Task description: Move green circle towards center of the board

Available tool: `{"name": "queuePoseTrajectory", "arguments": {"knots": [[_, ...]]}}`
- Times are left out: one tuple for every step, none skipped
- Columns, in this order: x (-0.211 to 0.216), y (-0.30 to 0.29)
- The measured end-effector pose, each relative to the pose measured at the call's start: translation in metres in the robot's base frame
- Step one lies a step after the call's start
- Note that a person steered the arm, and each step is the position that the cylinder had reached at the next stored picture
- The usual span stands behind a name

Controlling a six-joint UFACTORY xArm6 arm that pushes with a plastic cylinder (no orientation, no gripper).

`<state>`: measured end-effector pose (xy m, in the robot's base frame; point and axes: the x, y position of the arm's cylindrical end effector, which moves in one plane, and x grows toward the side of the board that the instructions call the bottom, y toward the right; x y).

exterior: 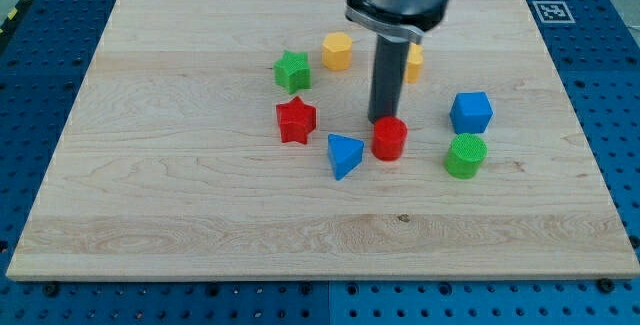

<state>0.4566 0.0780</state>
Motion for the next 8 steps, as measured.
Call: {"name": "queuePoseTrajectory", "arguments": {"knots": [[0.025,0.018],[0.044,0.018],[0.063,0.026],[0.079,0.051],[0.092,0.091],[0.091,0.116],[0.081,0.117],[0.075,0.11]]}}
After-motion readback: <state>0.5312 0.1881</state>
